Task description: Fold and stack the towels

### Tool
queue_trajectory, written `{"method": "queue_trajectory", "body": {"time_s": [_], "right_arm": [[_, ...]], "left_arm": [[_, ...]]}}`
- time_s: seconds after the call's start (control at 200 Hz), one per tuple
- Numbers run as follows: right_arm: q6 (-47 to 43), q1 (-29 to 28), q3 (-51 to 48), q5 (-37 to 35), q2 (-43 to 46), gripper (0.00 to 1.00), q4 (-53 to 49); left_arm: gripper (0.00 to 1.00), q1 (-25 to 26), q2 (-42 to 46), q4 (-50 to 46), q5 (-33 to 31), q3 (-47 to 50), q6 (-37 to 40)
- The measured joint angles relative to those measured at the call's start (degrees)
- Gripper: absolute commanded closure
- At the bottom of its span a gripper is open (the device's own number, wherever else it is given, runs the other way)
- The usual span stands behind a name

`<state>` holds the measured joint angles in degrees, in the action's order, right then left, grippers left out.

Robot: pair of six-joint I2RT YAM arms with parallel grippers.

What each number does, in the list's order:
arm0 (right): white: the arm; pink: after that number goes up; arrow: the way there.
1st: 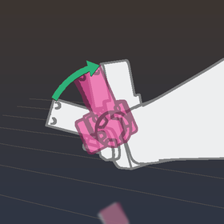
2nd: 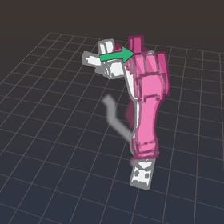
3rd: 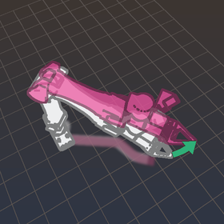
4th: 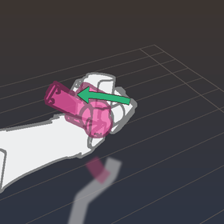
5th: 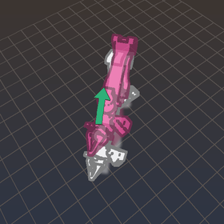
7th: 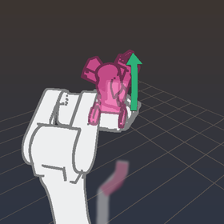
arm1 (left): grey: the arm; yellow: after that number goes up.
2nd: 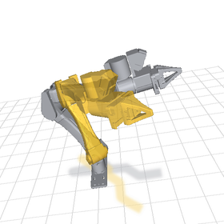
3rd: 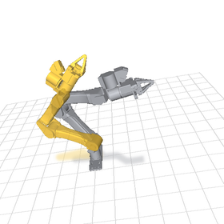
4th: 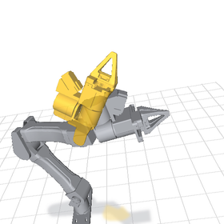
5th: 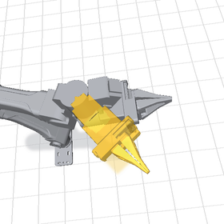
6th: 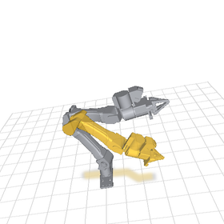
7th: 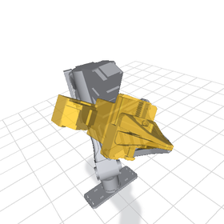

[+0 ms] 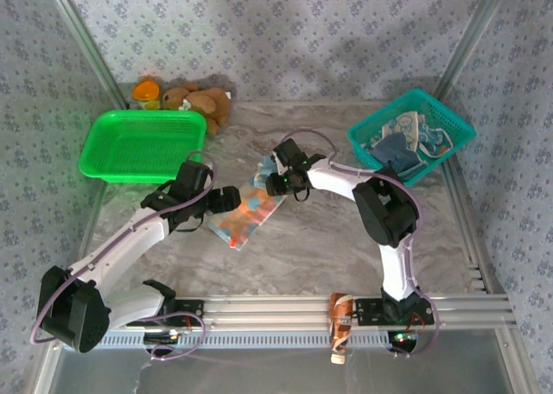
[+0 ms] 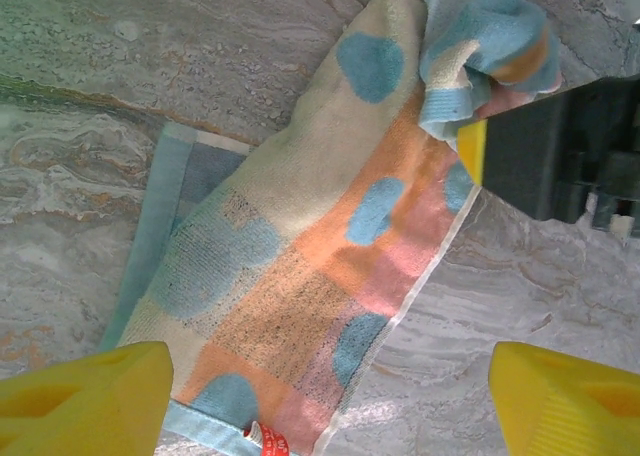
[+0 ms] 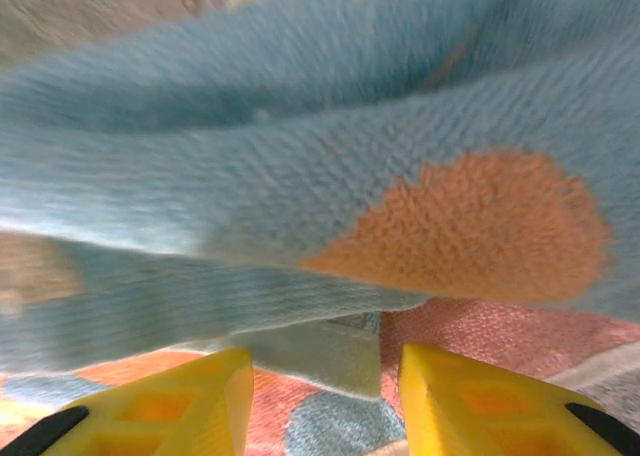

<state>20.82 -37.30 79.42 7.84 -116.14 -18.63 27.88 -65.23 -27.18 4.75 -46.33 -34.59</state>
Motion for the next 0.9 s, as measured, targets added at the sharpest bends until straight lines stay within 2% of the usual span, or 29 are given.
{"method": "queue_trajectory", "body": {"time_s": [0.12,0.175,0.245,0.295,0.555,0.76,0.899], "right_arm": [[-0.46,0.02,0.96,-0.39,-1.73,0.61,0.02],[-0.87,0.02,1.92,-0.61,-2.12,0.75,0.15],[-0.79,-0.07,2.29,-0.83,-2.54,0.86,0.35],[-1.11,-0.20,2.27,-1.11,-2.60,1.00,0.22],[-0.87,-1.01,2.05,-1.40,-0.26,1.00,-0.04],[3.26,-1.38,3.45,4.04,8.24,1.00,-0.63],[6.23,-4.13,7.26,6.88,12.04,1.00,0.07]], "left_arm": [[0.17,0.00,0.72,-0.46,-0.33,0.00,0.00],[0.17,0.00,1.31,-0.87,-0.37,0.00,0.00],[0.17,0.00,1.86,-1.38,-0.57,-0.02,0.00],[0.17,0.00,2.12,-1.55,-0.76,-0.02,0.00],[0.17,0.00,3.06,-1.79,-1.46,-0.02,0.02],[0.15,-0.13,5.16,-4.52,-4.55,-1.09,0.31],[0.15,-1.86,8.92,-7.56,-7.69,-3.98,0.46]]}}
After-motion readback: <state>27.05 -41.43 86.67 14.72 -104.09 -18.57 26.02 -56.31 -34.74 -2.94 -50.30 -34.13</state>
